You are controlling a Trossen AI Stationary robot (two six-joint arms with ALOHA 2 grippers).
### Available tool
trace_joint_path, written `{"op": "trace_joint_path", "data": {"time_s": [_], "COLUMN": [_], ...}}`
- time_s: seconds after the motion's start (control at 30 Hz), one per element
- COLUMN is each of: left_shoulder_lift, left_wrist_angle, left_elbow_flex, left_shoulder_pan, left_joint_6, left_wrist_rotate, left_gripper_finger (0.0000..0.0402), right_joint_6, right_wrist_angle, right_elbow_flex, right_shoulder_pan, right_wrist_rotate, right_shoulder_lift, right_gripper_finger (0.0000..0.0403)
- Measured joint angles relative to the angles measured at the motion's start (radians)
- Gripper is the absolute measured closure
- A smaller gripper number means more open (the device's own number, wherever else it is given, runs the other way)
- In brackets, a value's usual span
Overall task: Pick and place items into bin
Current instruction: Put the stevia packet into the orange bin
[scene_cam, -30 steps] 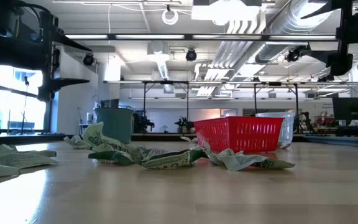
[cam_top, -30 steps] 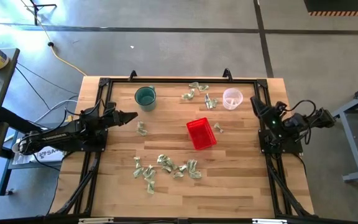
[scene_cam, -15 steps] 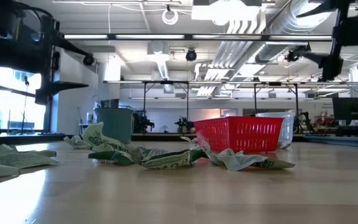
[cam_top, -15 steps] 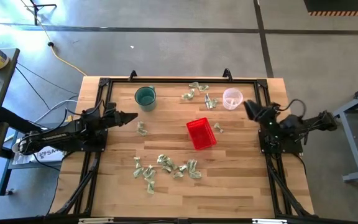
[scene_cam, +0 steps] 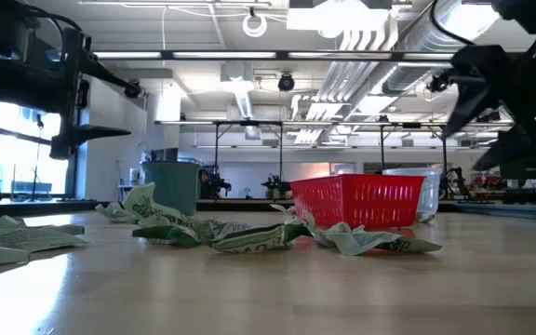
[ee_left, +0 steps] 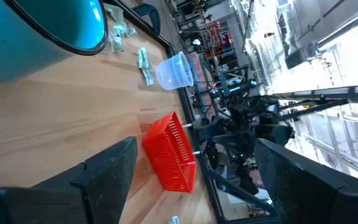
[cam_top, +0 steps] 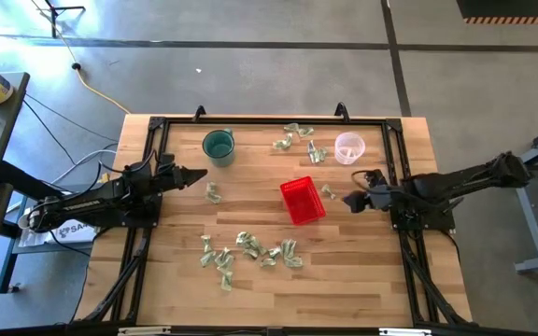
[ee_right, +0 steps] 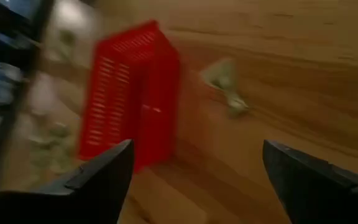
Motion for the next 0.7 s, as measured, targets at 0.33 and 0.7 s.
{"op": "trace_joint_path", "data": {"time_s": [0.33,0.7], "left_shoulder_lift": [0.000,0.000], "left_wrist_angle": [0.000,0.000], "left_elbow_flex": [0.000,0.000], "left_shoulder_pan": [0.000,0.000], "left_joint_6": [0.000,0.000], "left_wrist_rotate": [0.000,0.001], "left_gripper_finger": [0.0043,0.0043], "right_joint_6": [-0.374,-0.675], "right_wrist_angle": [-0.130,0.145], "right_elbow_flex": [0.202,0.218], "right_shoulder_pan": [-0.147,-0.295], "right_wrist_rotate": [-0.084,-0.211], "right_shoulder_lift": [0.389,0.658], "right_gripper_finger": [0.0070,0.0102]}}
